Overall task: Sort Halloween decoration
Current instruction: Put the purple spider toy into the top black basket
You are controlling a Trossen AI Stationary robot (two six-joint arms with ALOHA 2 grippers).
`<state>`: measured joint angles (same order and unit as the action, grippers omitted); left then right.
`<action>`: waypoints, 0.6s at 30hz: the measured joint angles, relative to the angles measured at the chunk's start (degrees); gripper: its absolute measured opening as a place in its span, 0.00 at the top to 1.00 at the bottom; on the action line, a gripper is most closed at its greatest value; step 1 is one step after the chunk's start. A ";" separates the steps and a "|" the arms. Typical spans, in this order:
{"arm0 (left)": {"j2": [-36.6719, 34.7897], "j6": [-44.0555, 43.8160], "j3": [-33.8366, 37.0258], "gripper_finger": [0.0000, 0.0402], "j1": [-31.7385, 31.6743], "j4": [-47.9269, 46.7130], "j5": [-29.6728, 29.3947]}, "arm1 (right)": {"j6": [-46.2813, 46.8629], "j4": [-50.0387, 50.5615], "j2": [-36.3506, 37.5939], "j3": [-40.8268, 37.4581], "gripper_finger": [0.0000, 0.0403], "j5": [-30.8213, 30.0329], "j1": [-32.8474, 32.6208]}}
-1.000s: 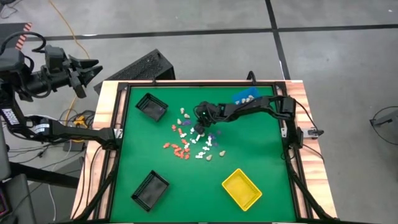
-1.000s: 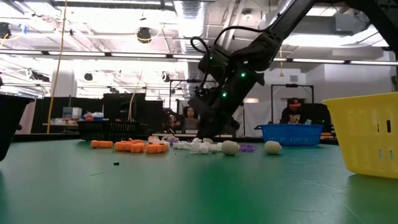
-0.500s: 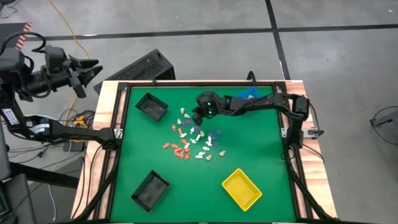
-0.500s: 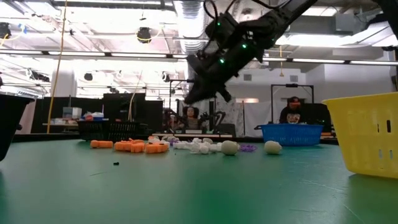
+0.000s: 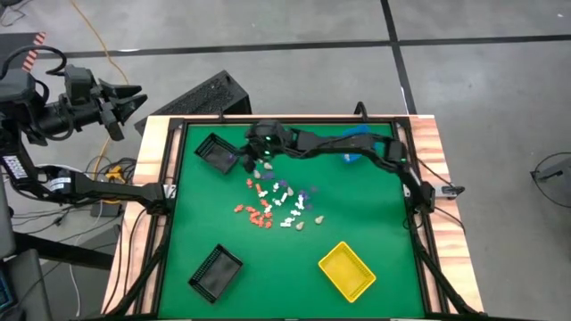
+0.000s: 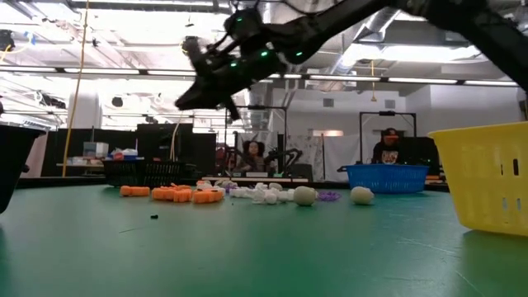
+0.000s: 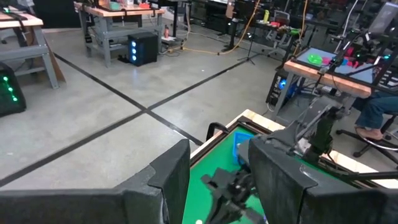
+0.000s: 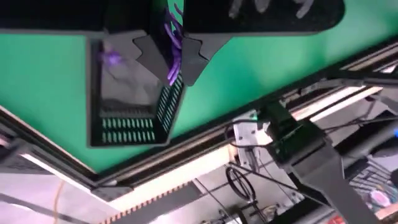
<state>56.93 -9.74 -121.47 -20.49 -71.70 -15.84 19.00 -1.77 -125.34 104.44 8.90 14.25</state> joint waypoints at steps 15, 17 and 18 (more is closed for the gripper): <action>0.00 0.04 0.00 0.62 0.00 0.00 0.03 | -0.81 6.59 -22.02 30.57 0.87 0.83 0.16; 0.00 0.04 0.00 0.62 0.00 0.00 0.11 | -0.90 5.85 -22.86 30.34 0.80 -1.38 0.18; 0.00 0.04 0.00 0.62 0.00 -0.02 0.11 | -1.00 6.23 -23.13 30.27 0.76 -2.01 0.26</action>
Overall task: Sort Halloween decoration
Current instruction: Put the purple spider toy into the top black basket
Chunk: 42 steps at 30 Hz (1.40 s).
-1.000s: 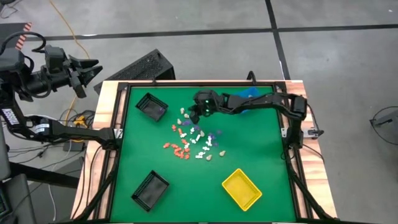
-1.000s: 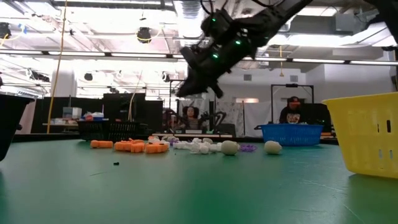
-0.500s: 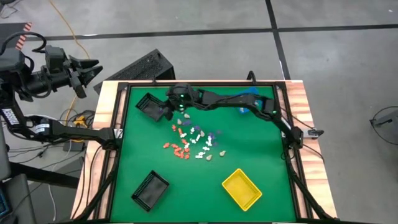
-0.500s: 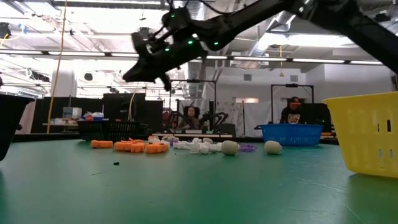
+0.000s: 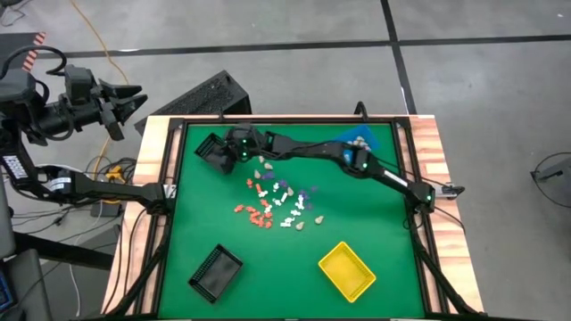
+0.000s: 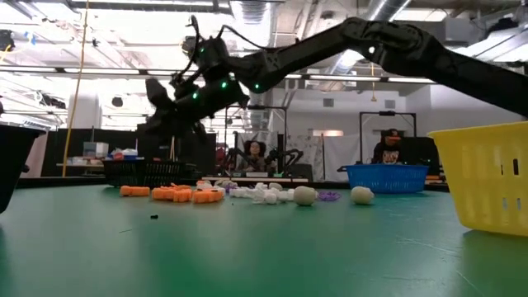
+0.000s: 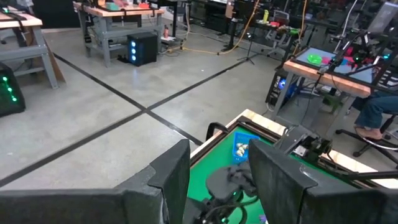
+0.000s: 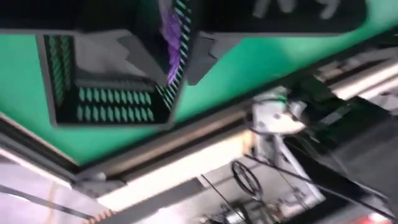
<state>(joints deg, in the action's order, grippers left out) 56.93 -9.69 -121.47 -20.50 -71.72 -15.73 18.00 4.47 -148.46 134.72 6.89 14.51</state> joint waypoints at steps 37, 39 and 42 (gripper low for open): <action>0.00 0.18 0.00 0.62 0.00 -2.64 0.20 | -22.63 49.37 15.43 -16.15 0.47 1.52 -2.79; 0.00 -0.35 0.00 0.62 0.00 -2.64 0.20 | -22.32 47.27 15.43 -17.95 0.47 -0.66 -2.52; 0.00 -0.55 0.00 0.62 0.00 -2.60 0.20 | -21.80 45.46 15.41 -19.38 0.47 -1.26 -1.71</action>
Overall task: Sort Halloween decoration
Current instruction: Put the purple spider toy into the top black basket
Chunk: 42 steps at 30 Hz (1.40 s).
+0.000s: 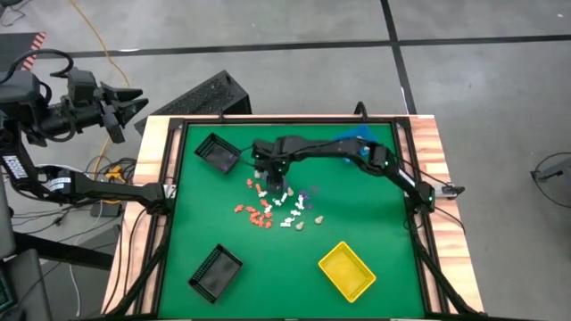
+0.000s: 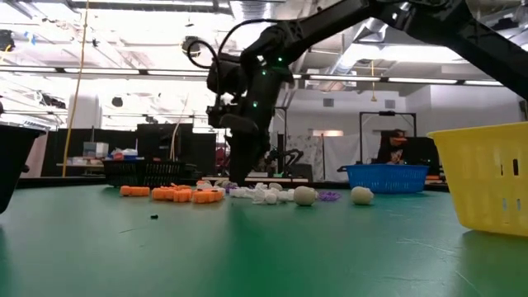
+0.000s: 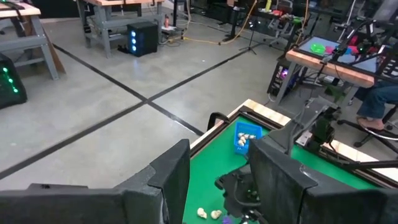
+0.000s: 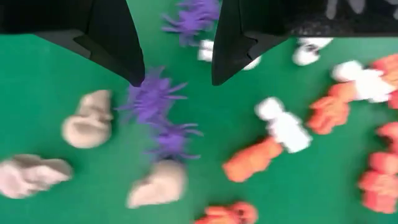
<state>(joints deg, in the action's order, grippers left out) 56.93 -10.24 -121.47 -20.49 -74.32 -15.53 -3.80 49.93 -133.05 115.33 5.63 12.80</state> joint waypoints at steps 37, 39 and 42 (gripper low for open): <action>0.00 -0.09 0.00 0.62 -0.02 0.03 -0.13 | 0.75 0.45 6.21 -3.17 0.96 -2.95 1.75; 0.00 -0.09 0.00 0.62 -0.01 0.03 -0.12 | 0.54 0.33 7.60 -3.17 0.97 -2.86 2.19; 0.00 -0.09 0.00 0.62 0.00 0.04 -0.13 | -0.78 0.30 8.97 -3.10 0.94 -2.70 2.67</action>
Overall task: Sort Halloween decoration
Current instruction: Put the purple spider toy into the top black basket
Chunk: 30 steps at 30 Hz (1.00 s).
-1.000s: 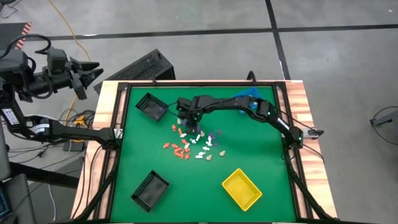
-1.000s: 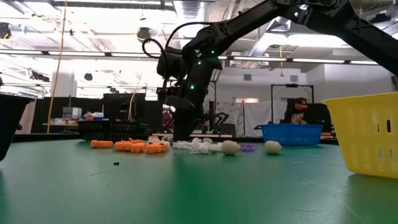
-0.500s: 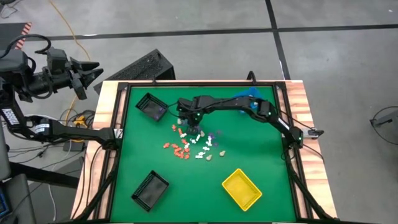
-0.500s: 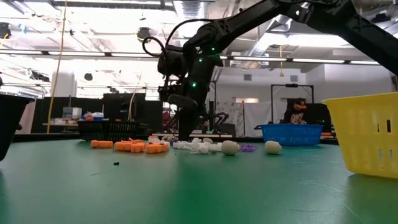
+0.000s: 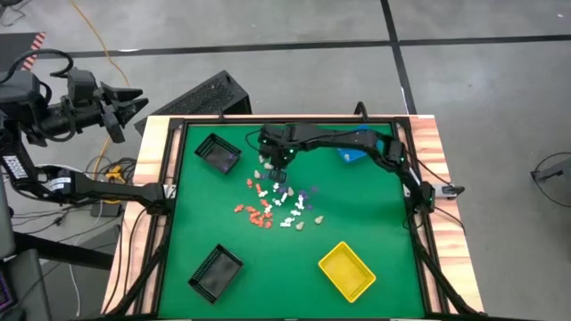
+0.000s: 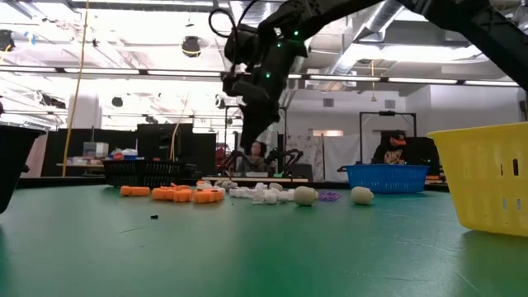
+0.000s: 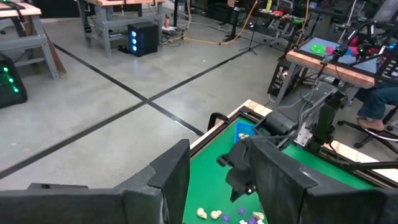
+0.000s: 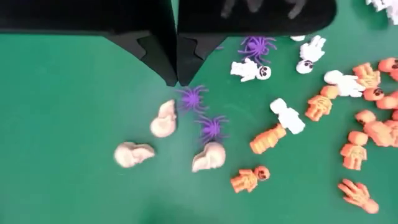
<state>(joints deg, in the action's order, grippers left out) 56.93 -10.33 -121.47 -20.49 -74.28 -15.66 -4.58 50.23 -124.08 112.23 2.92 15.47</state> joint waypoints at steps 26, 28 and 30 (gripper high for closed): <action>0.02 0.15 0.00 0.62 0.00 -0.04 0.04 | 1.34 -5.58 -0.64 -15.12 0.42 4.48 -0.95; 0.02 0.15 0.00 0.62 -0.01 -0.04 0.04 | 1.73 -7.27 -0.60 -15.88 0.42 2.53 -1.25; 0.02 0.13 0.00 0.62 -0.01 -0.04 0.02 | 1.79 -8.09 -0.58 -15.96 0.42 1.19 -1.30</action>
<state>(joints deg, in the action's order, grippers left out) 56.95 -10.20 -121.47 -20.50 -74.32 -15.64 -2.79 42.14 -124.66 96.27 4.11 14.17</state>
